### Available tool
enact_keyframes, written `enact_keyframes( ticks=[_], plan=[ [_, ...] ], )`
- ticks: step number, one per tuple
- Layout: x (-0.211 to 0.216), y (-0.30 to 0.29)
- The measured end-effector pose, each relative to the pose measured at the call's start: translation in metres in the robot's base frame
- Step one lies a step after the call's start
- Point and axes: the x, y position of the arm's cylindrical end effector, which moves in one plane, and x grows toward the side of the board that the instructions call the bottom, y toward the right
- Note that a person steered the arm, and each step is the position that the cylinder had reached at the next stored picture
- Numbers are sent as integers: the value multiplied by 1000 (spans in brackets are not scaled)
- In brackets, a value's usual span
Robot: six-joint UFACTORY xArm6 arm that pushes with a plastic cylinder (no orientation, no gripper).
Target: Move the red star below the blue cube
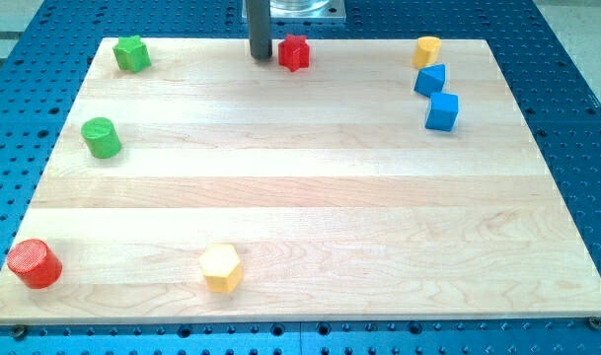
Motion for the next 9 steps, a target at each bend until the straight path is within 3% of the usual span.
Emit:
enact_keyframes(
  ticks=[1,3,4,5,6,7,8,9],
  plan=[
    [15,43],
    [226,71],
    [189,17],
    [103,35],
    [87,101],
    [166,152],
    [197,161],
    [172,122]
  ],
)
